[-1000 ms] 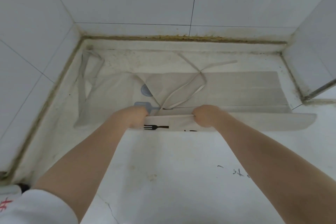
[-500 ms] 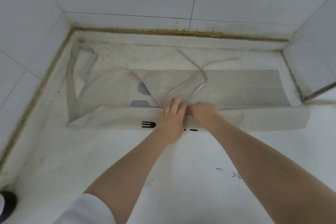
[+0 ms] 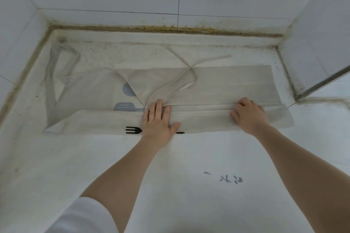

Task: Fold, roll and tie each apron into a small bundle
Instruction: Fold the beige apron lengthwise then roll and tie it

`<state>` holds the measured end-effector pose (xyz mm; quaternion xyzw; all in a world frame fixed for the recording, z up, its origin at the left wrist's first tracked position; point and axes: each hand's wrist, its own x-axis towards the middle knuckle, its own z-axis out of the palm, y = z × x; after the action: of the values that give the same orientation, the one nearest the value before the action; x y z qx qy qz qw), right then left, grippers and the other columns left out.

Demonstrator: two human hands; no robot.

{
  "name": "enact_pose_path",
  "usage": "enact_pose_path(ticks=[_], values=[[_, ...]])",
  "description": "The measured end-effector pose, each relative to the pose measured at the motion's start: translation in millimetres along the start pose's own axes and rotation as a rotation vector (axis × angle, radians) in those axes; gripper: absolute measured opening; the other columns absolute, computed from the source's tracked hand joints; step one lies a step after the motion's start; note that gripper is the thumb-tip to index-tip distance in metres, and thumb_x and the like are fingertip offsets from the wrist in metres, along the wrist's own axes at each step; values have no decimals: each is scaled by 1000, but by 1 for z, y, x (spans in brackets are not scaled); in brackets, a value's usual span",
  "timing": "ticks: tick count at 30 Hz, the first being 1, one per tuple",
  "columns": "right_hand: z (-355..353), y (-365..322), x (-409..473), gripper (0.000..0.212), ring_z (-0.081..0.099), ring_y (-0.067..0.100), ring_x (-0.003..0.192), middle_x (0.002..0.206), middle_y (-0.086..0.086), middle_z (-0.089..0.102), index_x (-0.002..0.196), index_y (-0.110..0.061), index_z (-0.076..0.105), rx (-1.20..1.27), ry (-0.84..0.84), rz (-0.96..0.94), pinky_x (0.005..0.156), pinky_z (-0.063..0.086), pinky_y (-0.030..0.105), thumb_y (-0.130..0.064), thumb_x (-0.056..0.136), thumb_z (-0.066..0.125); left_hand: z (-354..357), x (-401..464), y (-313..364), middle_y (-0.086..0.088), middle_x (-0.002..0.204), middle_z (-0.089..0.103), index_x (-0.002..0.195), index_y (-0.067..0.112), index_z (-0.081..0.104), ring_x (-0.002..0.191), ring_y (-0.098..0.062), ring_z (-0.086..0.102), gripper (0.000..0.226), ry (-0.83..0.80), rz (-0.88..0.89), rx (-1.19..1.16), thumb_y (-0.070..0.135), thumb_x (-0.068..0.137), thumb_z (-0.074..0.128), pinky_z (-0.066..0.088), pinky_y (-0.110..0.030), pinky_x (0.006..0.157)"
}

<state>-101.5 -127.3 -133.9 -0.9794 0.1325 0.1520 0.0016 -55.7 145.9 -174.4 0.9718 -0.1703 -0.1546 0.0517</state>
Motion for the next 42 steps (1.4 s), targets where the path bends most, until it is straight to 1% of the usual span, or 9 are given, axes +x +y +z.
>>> enact_pose_path(ticks=[4,9,14,22,26,29,36,39,42], values=[[3,4,1,41,39,27,123,130,8,41,123,-11,56,3,-7,-7,101,31,35,-37,99,37,-1,4,14,-15,140,29,130,12,45,128,-34,30,53,228,82,75,37,84,45,16,-49,111],[5,6,5,38,37,26,124,130,9,42,121,-11,56,55,34,-23,97,35,38,-37,98,38,-10,11,98,-16,153,20,141,18,38,141,-34,20,51,126,472,-44,39,95,29,10,-42,116],[13,20,1,36,37,24,124,131,4,42,123,-17,54,64,46,-118,96,34,36,-39,98,39,16,20,147,-3,158,-11,149,37,1,144,-19,-11,71,-32,323,-35,65,84,-2,-14,-33,112],[16,108,-4,44,34,30,124,133,9,40,127,-13,53,-102,109,220,109,23,41,-41,99,33,14,24,154,0,156,0,147,43,11,142,-20,-4,92,2,262,5,76,62,-4,-7,-36,113],[9,73,-3,48,10,31,144,157,13,10,141,-9,36,166,216,-124,116,6,43,-32,98,41,18,24,157,2,156,3,146,42,15,143,-18,-2,90,14,226,-26,76,64,-2,-5,-33,113],[17,31,-6,59,0,20,147,160,1,-6,150,-18,18,191,69,-493,117,1,36,-43,97,25,20,25,157,-1,156,9,149,30,18,144,-19,3,92,48,220,-44,70,67,1,-3,-32,114],[44,95,4,81,-8,16,146,159,-6,-10,150,-31,-4,45,57,-343,117,-6,35,-57,74,-16,27,19,159,-1,158,4,150,23,11,145,-19,-2,91,140,55,-125,70,72,5,-11,-33,113],[37,114,3,80,-7,18,146,159,-4,-10,150,-34,-4,6,4,-244,118,-1,37,-57,74,-15,16,19,158,-2,158,-5,150,19,3,145,-17,-4,81,129,-103,-476,59,86,33,-6,-31,115],[22,90,4,63,4,24,146,159,6,3,148,-20,15,-19,6,-176,118,7,40,-50,92,13,-5,21,138,-7,156,9,144,14,31,142,-20,17,54,150,-131,-794,16,95,51,17,-26,114]])
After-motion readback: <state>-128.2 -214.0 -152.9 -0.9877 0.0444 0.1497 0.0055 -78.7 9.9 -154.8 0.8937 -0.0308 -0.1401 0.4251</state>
